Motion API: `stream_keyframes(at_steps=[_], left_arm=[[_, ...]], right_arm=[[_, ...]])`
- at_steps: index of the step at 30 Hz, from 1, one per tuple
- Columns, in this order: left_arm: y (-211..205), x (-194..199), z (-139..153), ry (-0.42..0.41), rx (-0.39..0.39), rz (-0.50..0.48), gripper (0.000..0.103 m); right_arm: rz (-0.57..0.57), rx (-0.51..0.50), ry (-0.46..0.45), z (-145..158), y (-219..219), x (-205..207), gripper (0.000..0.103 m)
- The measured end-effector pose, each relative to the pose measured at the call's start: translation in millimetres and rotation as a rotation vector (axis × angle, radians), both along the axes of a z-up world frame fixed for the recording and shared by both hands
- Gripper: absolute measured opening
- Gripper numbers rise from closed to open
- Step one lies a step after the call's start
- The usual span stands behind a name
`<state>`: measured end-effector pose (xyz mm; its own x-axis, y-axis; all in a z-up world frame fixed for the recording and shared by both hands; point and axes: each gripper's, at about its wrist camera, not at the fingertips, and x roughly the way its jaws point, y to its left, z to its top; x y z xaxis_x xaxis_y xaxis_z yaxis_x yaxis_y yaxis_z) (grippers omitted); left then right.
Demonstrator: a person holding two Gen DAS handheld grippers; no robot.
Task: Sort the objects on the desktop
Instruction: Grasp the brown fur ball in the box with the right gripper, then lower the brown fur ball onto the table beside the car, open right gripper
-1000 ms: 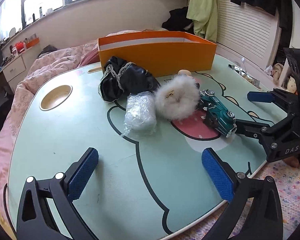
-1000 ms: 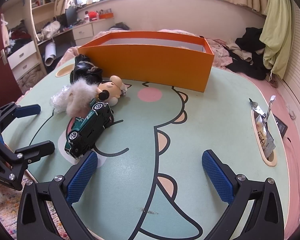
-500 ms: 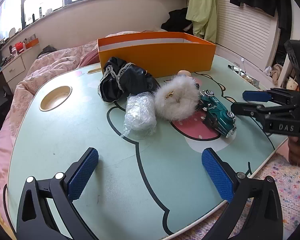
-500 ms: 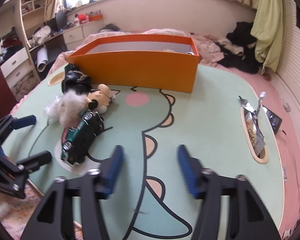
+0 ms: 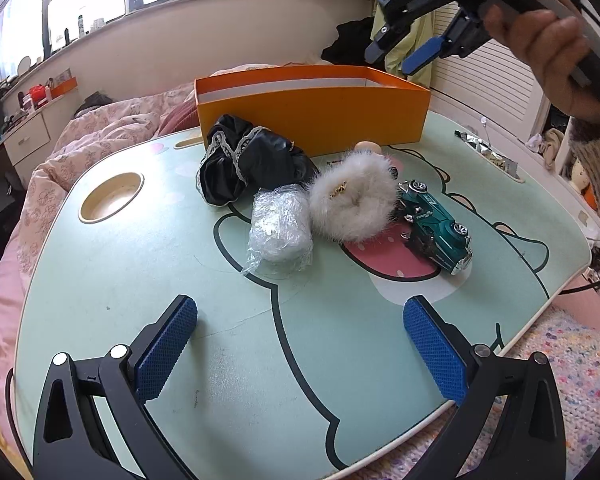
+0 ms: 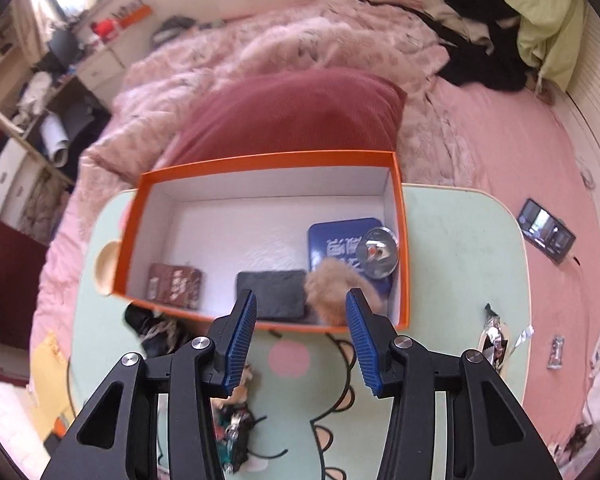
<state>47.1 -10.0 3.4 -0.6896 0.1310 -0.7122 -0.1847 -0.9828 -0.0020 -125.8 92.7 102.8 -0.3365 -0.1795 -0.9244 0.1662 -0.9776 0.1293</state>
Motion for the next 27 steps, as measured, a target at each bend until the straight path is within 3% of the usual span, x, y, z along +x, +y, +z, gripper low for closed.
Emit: stream_keyframes(at_steps=[3, 8, 9, 11, 14, 17, 21, 24, 27], left_arm=[[0.3, -0.5, -0.1, 0.001, 0.001, -0.001, 0.103], [0.1, -0.6, -0.2, 0.003, 0.002, -0.002, 0.103], [0.2, -0.8, -0.3, 0.003, 0.002, -0.002, 0.103], [0.3, -0.7, -0.3, 0.005, 0.003, -0.002, 0.103], [1.3, -0.3, -0.7, 0.005, 0.003, -0.003, 0.103], [1.3, -0.3, -0.9, 0.005, 0.003, -0.003, 0.103], [1.2, -0.2, -1.0, 0.005, 0.003, -0.003, 0.103], [1.2, 0.0, -1.1, 0.005, 0.003, -0.003, 0.103], [1.0, 0.1, -1.2, 0.005, 0.003, -0.002, 0.103]], right_arm=[[-0.034, 0.088, -0.061, -16.2, -3.1, -18.6, 0.046], [-0.023, 0.141, -0.180, -44.9, -10.4, -38.2, 0.046], [-0.031, 0.136, -0.177, -45.2, -9.1, -39.9, 0.043], [-0.057, 0.089, -0.223, -44.6, -0.8, -44.3, 0.026], [-0.059, 0.051, -0.248, -41.6, 4.9, -47.7, 0.024], [-0.044, -0.043, -0.213, -24.7, 14.2, -36.4, 0.023], [0.012, -0.148, -0.069, 24.5, 15.2, 1.3, 0.022], [0.080, -0.168, 0.050, 57.1, 10.8, 45.0, 0.022], [0.137, -0.157, 0.095, 56.6, 4.8, 81.5, 0.022]])
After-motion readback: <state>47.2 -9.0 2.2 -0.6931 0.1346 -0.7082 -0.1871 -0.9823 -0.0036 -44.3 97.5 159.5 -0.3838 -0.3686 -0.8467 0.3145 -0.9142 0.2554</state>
